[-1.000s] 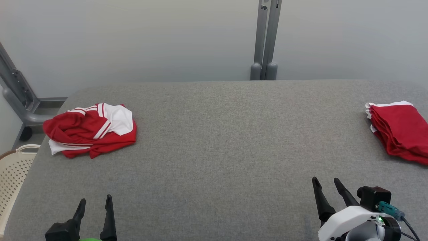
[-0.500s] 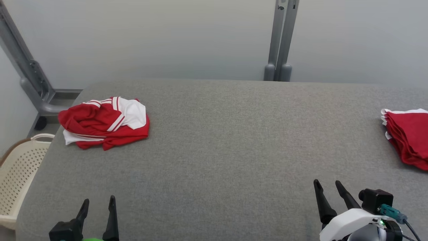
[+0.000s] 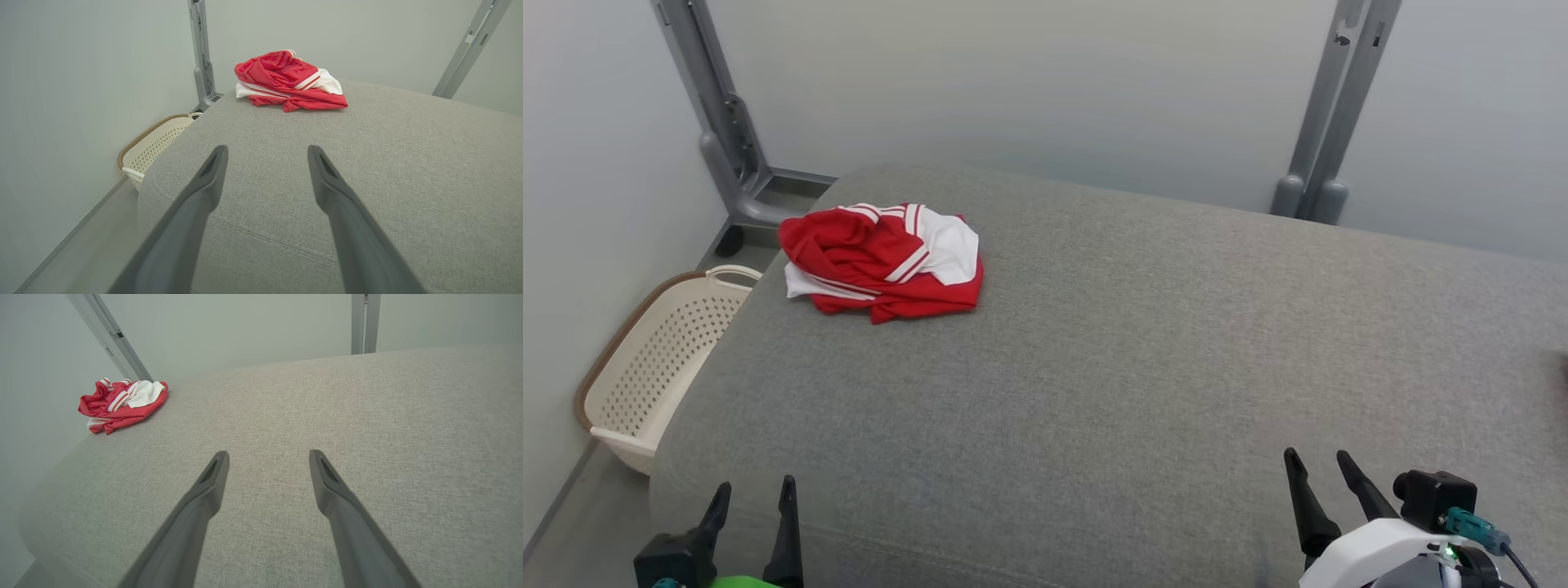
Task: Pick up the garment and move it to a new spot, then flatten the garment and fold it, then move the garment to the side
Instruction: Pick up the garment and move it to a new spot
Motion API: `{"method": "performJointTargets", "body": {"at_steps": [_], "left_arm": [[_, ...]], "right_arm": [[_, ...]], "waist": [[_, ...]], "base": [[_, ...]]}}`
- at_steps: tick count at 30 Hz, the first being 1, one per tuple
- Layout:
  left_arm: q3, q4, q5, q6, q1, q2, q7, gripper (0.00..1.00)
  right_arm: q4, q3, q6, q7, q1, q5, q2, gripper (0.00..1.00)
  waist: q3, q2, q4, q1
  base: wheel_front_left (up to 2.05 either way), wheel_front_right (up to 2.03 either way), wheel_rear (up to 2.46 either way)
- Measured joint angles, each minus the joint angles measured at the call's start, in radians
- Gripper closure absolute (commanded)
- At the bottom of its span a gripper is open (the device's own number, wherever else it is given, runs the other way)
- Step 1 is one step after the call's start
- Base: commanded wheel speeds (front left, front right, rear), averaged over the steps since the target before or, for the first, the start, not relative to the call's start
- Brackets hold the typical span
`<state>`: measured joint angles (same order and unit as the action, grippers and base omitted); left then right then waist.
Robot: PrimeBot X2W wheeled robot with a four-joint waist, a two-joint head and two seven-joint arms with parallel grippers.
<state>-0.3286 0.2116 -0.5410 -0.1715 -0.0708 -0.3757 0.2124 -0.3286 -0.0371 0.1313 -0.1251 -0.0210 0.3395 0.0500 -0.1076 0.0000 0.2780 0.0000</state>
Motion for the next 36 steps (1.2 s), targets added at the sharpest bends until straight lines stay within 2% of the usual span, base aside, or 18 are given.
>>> {"method": "performJointTargets", "body": {"at_steps": [10, 20, 24, 29, 36], "left_arm": [[0.007, -0.025, -0.004, -0.013, -0.006, -0.019, -0.012, 0.0], [-0.006, -0.034, -0.01, -0.018, -0.002, -0.02, -0.042, 0.0], [-0.026, -0.001, -0.021, 0.006, 0.05, -0.017, -0.096, 0.0], [-0.082, 0.123, -0.016, 0.07, 0.251, -0.006, -0.21, 0.0], [-0.116, 0.32, -0.01, 0.14, 0.527, 0.045, -0.293, 0.0]], "right_arm": [[-0.019, -0.029, 0.0, -0.016, 0.004, 0.006, -0.001, 0.0], [-0.02, -0.031, 0.0, -0.017, 0.005, 0.001, -0.001, 0.0], [-0.01, -0.023, 0.0, -0.011, 0.004, -0.009, -0.001, 0.0], [0.029, -0.015, 0.0, 0.025, 0.003, -0.047, -0.001, 0.0], [0.159, -0.042, 0.0, 0.12, 0.036, -0.118, -0.001, 0.0]], "waist": [[-0.003, 0.0, 0.1, 0.0001], [0.009, 0.0, 0.121, 0.0], [0.016, 0.0, 0.122, 0.0], [0.04, 0.0, 0.124, 0.0], [0.109, 0.0, 0.098, 0.0001]], "base": [[0.0, 0.0, 0.0], [0.0, 0.0, 0.0], [0.0, 0.0, 0.0], [0.0, 0.0, 0.0], [0.0, 0.0, 0.0]]}}
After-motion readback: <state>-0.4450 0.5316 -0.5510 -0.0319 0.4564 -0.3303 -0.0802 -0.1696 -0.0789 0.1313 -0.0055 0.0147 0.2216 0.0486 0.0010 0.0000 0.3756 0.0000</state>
